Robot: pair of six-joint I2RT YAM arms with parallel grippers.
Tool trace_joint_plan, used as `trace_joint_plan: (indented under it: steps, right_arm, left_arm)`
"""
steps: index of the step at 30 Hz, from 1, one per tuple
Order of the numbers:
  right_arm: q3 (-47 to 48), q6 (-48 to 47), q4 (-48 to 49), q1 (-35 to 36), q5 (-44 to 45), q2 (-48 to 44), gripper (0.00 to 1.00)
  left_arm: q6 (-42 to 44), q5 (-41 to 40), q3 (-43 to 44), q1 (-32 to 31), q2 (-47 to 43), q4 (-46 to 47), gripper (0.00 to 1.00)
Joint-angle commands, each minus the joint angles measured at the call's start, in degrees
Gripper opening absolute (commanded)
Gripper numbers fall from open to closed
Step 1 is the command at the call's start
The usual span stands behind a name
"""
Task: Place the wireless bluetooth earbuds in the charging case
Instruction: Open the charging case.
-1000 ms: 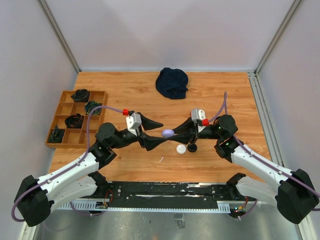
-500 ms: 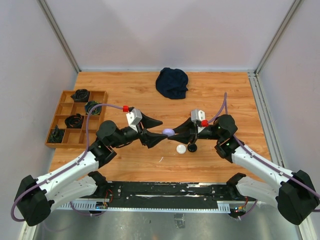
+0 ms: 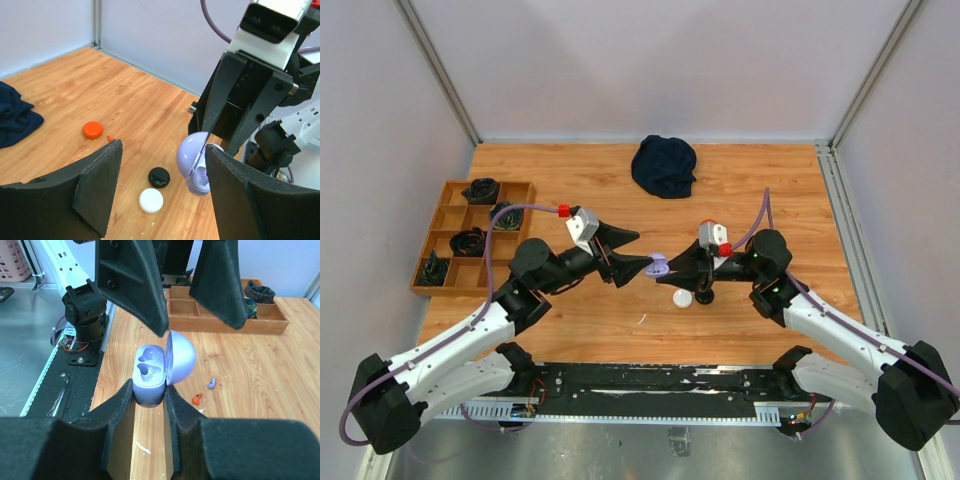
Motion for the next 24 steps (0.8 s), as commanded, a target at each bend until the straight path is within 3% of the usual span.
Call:
trace_joint_plan:
  steps: [1,8,13,24]
  right_arm:
    - [-0.62,-1.64,-1.17,1.11,-0.72,-0.68,0.07]
    - [-0.28,-4.99,-6.19,1.15,4.12,-0.56,0.07]
    - [-1.59,-6.85,-9.69,1.10,9.83,-0.61,0.07]
    - [-6.81,-5.96,-6.09,1.13,18.99,-0.81,0.07]
  left_arm:
    - [-0.11,-2.56,2.09,0.25,-1.16,1.00,0.73]
    - [-0.27,-5.39,2.15,0.25,-1.85,-2.18,0.77]
    - [-2.08,-14.74,3.46,0.25,-1.94,-11.53,0.78]
    - [-9.15,-30.38,5.18,0.25,3.62,-29.36,0.77]
